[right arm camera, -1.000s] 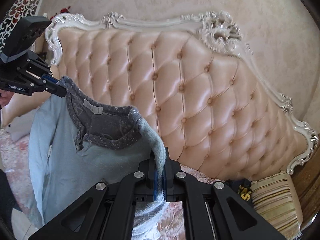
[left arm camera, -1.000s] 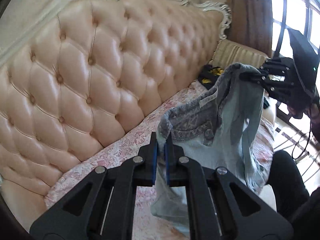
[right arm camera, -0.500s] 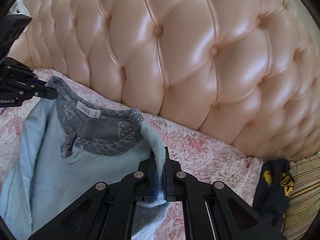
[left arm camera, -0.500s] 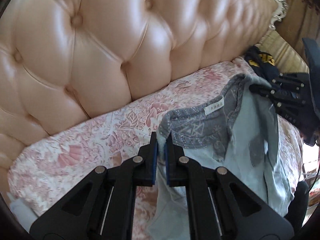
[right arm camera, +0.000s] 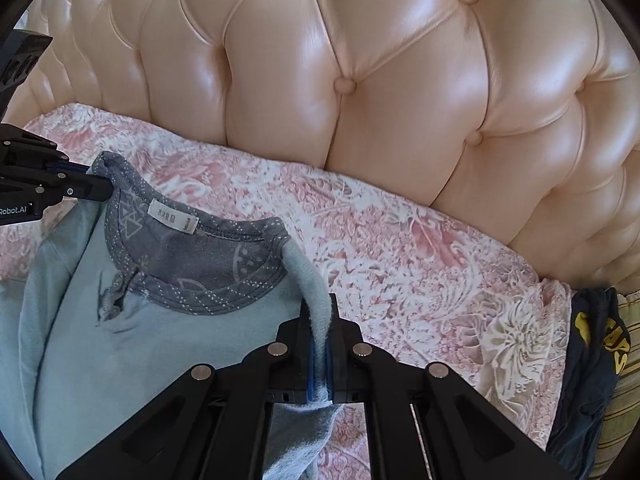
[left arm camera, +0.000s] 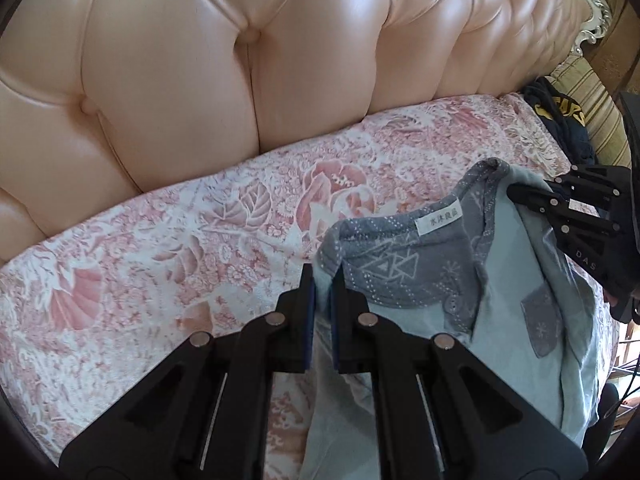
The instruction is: Fold clothes
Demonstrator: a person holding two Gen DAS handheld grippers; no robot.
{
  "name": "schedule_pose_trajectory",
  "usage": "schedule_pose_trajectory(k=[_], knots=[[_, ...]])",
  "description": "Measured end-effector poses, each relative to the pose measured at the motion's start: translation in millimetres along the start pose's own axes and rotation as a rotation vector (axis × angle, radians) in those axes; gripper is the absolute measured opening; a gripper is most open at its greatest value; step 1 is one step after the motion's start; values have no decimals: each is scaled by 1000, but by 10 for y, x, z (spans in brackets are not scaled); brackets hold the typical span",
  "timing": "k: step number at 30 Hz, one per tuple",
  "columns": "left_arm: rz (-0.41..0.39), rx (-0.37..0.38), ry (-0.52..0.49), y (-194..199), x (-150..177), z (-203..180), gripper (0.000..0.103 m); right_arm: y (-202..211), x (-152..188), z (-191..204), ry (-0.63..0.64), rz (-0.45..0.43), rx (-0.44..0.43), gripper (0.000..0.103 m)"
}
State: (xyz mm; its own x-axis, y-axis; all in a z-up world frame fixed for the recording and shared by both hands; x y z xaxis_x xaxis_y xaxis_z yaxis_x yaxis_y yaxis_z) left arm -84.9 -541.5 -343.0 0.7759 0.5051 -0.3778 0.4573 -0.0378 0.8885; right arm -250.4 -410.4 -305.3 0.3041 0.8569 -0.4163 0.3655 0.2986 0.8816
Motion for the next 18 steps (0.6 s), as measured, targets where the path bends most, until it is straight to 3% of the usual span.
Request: schedule_pose_trajectory(k=[4, 7, 9, 11, 15, 18], knots=[[1, -8, 26, -95, 16, 45, 9, -124, 7, 25, -7, 12, 2, 3], [-10, -45, 40, -124, 12, 95, 16, -185, 12, 19, -25, 14, 26, 6], [-25, -108, 57, -97, -1, 143, 52, -172, 8, -32, -50, 6, 54, 26], [-61, -153, 73, -10, -6, 195, 66, -139, 6, -102, -80, -4, 86, 46], [-118, -148, 91, 236, 16, 211, 69, 72, 40, -301, -147, -59, 128, 71], [-125, -115, 126, 383, 31, 192, 71, 287, 73, -370, -177, -92, 123, 80]])
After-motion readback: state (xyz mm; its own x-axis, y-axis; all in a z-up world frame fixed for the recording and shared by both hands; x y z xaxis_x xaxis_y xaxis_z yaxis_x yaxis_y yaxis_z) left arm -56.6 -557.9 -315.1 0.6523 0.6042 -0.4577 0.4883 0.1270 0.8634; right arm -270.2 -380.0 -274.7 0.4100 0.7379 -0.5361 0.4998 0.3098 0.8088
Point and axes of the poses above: each gripper's, at about its wrist camera, not at the fingertips, and y roughly against the way its jaws point, z to its left, x to its underside, the point moved 3 cm from there along -y, roughly the way its jaws point, and after that the axes turned 4 degrees about x, right-handed, at the moved point
